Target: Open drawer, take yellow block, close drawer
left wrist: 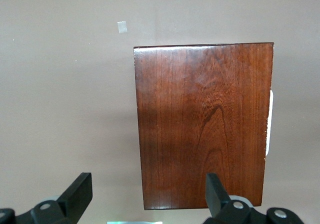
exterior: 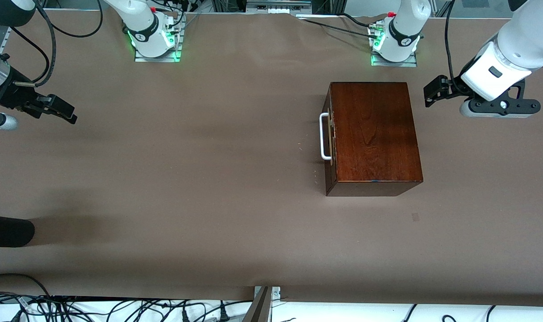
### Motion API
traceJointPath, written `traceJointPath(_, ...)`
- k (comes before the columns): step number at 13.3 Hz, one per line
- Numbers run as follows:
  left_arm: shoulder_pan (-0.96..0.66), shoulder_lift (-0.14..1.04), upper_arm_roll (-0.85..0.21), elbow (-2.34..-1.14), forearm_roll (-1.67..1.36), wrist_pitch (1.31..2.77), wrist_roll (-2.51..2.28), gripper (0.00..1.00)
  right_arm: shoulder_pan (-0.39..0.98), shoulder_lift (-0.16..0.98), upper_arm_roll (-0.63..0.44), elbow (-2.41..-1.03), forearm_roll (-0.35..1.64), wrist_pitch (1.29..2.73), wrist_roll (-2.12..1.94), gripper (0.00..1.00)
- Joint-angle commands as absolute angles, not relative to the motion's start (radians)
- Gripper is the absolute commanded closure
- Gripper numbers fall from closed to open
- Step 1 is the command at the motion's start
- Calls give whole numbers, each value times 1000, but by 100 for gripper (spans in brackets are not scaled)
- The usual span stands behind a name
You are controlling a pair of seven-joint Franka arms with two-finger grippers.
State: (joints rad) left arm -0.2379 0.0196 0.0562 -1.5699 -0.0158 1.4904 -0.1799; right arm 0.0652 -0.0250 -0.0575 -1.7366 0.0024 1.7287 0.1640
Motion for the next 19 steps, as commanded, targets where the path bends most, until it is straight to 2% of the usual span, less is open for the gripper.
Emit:
traceJointPath(1, -232, 0, 51, -1568, -28, 1488, -190, 0, 60, -17, -54, -1710, -5, 1709, 179, 0)
traceJointPath(3, -232, 21, 52, -1537, -28, 1486, -189, 0, 60, -17, -54, -1710, -5, 1709, 179, 0)
traceJointPath(19, -241, 31, 52, -1531, -25, 1491, -189, 0, 60, -17, -54, -1710, -3, 1710, 181, 0)
